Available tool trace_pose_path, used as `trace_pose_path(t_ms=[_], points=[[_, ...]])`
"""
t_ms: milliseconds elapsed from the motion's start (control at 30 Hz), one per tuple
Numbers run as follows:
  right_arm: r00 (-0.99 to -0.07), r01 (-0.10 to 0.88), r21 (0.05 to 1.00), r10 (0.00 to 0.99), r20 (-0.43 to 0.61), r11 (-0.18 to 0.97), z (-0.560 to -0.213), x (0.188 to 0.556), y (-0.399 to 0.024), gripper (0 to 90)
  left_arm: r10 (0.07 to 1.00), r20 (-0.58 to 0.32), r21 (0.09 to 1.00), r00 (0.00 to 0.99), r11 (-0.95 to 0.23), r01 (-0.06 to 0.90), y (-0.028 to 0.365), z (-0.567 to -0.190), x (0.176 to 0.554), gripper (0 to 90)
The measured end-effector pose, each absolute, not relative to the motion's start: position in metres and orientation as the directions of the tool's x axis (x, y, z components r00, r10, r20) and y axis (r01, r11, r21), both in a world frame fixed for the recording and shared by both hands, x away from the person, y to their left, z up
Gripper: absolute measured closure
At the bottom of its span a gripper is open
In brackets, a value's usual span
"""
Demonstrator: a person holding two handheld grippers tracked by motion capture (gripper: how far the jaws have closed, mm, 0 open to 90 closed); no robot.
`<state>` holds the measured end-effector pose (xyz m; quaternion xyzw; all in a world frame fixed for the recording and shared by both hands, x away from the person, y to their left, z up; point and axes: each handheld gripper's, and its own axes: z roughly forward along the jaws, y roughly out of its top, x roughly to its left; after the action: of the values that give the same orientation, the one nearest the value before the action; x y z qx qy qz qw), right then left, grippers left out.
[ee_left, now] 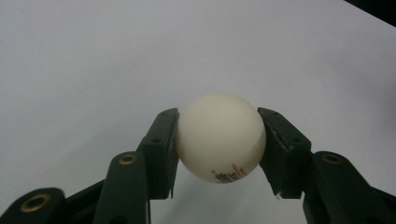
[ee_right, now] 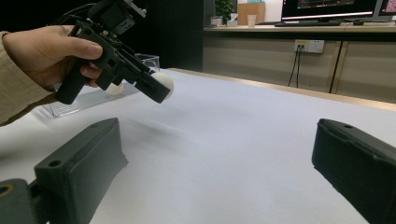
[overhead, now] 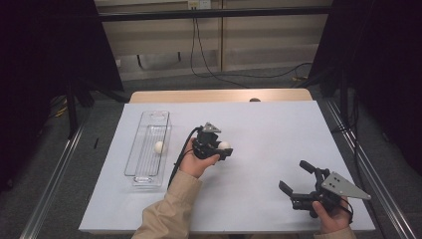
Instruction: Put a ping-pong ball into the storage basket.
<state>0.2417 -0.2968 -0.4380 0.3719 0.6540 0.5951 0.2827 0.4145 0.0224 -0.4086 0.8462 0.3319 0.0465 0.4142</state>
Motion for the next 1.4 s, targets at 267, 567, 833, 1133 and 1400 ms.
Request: trace_pose_path(t_ms=[267, 567, 833, 1133, 1400], points=[[-0.568, 0.149, 0.989, 0.820, 0.068, 0.021, -0.438, 0.242, -0.296, 1.5, 0.602, -0.204, 0.730, 0.772, -0.432, 0.530, 0.027, -0.407, 0.415, 51.0], [-0.567, 0.150, 0.989, 0.821, 0.072, 0.016, -0.438, 0.242, -0.296, 1.6, 0.606, -0.199, 0.722, 0.770, -0.441, 0.533, 0.030, -0.404, 0.415, 51.0], [-0.566, 0.151, 0.988, 0.821, 0.073, 0.016, -0.438, 0.241, -0.296, 1.5, 0.612, -0.208, 0.722, 0.763, -0.430, 0.542, 0.034, -0.402, 0.415, 51.0], [-0.566, 0.151, 0.988, 0.822, 0.072, 0.017, -0.438, 0.241, -0.296, 1.5, 0.619, -0.212, 0.726, 0.756, -0.418, 0.545, 0.039, -0.400, 0.416, 51.0], [-0.567, 0.151, 0.988, 0.821, 0.071, 0.018, -0.438, 0.241, -0.296, 1.5, 0.625, -0.223, 0.725, 0.748, -0.408, 0.556, 0.046, -0.398, 0.418, 51.0]])
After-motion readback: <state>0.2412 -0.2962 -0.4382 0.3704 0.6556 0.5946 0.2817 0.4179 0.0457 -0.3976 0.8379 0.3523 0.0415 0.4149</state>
